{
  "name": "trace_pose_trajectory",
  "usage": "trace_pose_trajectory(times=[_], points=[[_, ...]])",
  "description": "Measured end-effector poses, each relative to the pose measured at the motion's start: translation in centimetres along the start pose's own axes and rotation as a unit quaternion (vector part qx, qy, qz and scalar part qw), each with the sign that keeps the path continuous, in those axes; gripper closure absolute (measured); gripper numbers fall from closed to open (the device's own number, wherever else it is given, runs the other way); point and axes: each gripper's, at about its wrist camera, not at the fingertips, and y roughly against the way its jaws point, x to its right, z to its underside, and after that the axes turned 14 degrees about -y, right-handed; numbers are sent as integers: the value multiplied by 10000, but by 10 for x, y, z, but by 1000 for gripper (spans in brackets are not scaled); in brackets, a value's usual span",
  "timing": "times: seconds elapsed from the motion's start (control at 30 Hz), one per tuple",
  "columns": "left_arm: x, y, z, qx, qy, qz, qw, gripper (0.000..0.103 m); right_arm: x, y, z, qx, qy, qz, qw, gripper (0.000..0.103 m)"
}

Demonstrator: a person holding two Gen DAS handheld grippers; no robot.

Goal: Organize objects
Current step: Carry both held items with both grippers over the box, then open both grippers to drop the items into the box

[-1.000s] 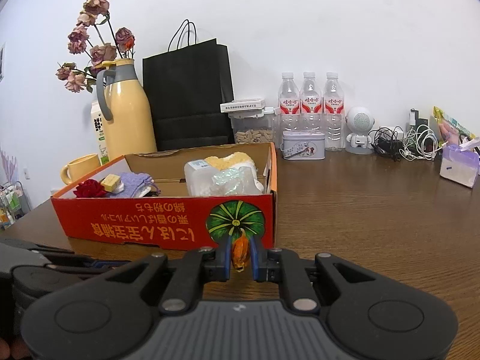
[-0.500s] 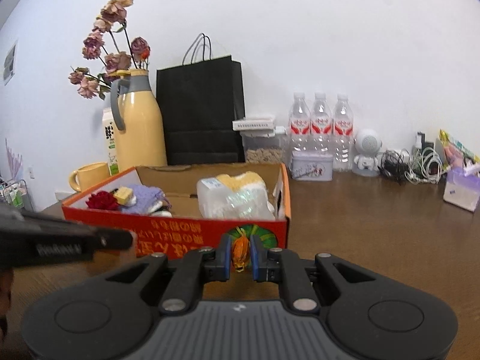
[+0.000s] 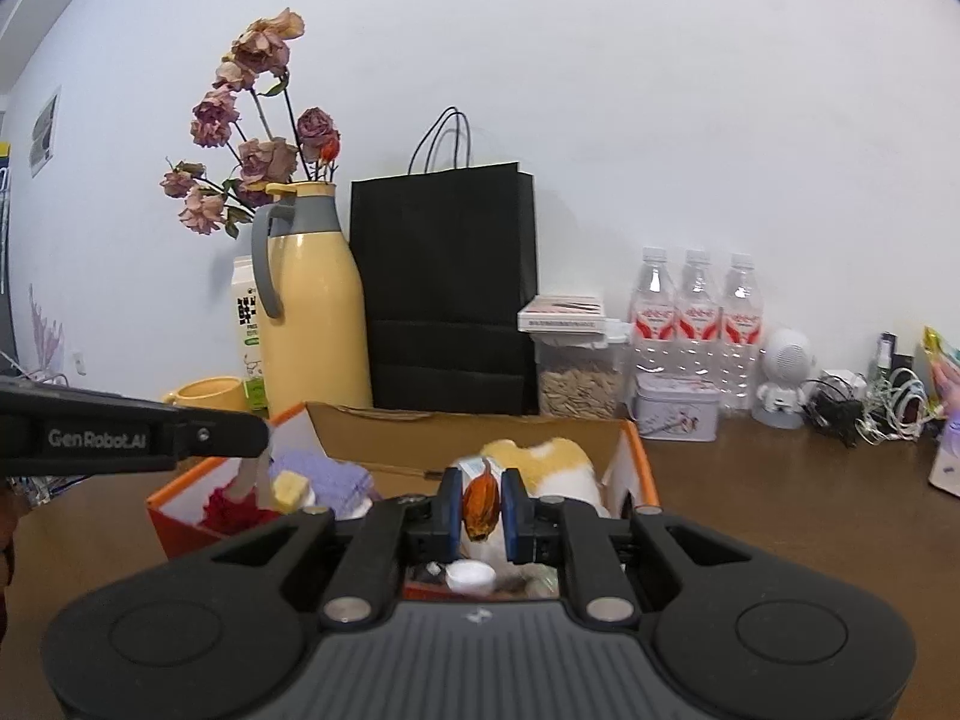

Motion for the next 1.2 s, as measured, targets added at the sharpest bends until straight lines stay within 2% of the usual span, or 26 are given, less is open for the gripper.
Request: trace_pose_trajectory(times=[0.37,0.4,0.43,0.47,0.5,0.53,0.57,0.6,0.63,1.0,1.2], points=[[-26,-59,-4,-137,-1,-14,9999,99,-7,-67,2,-457,80,-47,9989,90],[-28,-62,-2,-170,-12,-53,9998,97,-5,-72,6,-499,67,-17,9987,88],[-30,-65,0,-187,-33,-78,9998,95,-4,-76,9,-524,36,22,9986,76],[-32,-68,2,-209,-49,-87,9997,85,-2,-78,12,-530,-2,64,9986,55],[-35,-69,4,-219,-48,-76,9997,59,0,-79,15,-519,-22,118,9986,42],[-37,-71,6,-208,-39,-91,9997,40,1,-78,16,-477,-16,161,9987,22],[-39,-71,8,-176,-44,-146,9997,7,3,-77,16,-429,-7,181,9989,10],[-39,-69,9,-92,-71,-230,9997,0,4,-76,16,-378,-29,192,9991,6],[-40,-67,11,20,-112,-306,9995,0,6,-75,15,-338,-73,199,9992,0],[-42,-65,12,-65,-103,-269,9996,0,11,-71,9,-308,-189,251,9990,0],[-45,-47,9,-85,-8,-489,9988,0,0,-51,3,-213,-71,253,9994,0]])
